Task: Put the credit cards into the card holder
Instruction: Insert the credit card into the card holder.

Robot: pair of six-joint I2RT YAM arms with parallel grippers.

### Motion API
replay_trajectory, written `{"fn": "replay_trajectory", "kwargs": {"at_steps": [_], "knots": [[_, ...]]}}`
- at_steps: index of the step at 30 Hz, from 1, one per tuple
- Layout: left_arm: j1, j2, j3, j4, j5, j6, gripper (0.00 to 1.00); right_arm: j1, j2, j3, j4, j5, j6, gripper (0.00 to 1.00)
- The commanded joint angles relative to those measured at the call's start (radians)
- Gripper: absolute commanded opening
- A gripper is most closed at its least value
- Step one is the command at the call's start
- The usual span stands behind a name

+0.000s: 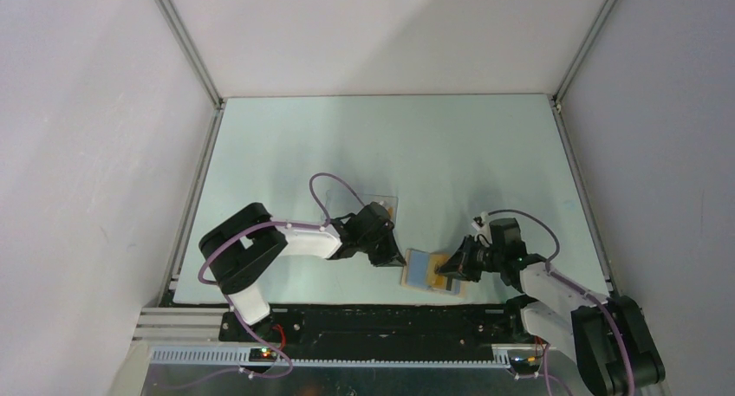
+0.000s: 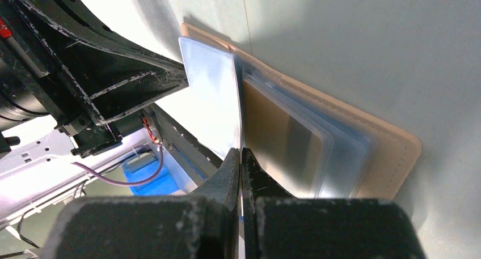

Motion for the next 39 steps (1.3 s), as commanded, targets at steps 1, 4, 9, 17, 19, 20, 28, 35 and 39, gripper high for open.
{"fn": "replay_trajectory", "kwargs": {"at_steps": [1, 4, 9, 17, 19, 20, 28, 35, 39], "knots": [[-0.016, 0.033, 0.017, -0.072, -0.03, 0.031, 0.03, 0.01, -0.036, -0.012, -0.105, 0.03, 0.05, 0.0], [-0.016, 0.036, 0.021, -0.072, -0.029, 0.034, 0.02, 0.011, -0.046, -0.021, -0.134, 0.042, 0.057, 0.0], [-0.017, 0.038, 0.026, -0.072, -0.026, 0.036, 0.02, 0.014, -0.022, -0.041, -0.07, 0.013, 0.063, 0.0], [-0.02, 0.049, 0.035, -0.072, -0.021, 0.042, 0.02, 0.033, 0.103, -0.051, 0.096, -0.049, 0.038, 0.0], [-0.02, 0.049, 0.037, -0.072, -0.021, 0.043, 0.02, 0.036, 0.15, -0.04, 0.123, -0.058, 0.03, 0.0], [-0.02, 0.049, 0.038, -0.071, -0.021, 0.043, 0.02, 0.038, 0.18, -0.035, 0.139, -0.06, 0.028, 0.0], [-0.02, 0.04, 0.033, -0.114, -0.031, 0.042, 0.02, 0.073, 0.331, -0.02, 0.222, -0.089, 0.06, 0.0], [-0.02, 0.038, 0.035, -0.134, -0.039, 0.036, 0.01, 0.068, 0.235, -0.016, 0.093, -0.036, 0.078, 0.0], [-0.021, 0.036, 0.036, -0.142, -0.045, 0.036, 0.0, 0.052, 0.103, 0.006, -0.107, 0.034, 0.067, 0.0]]}}
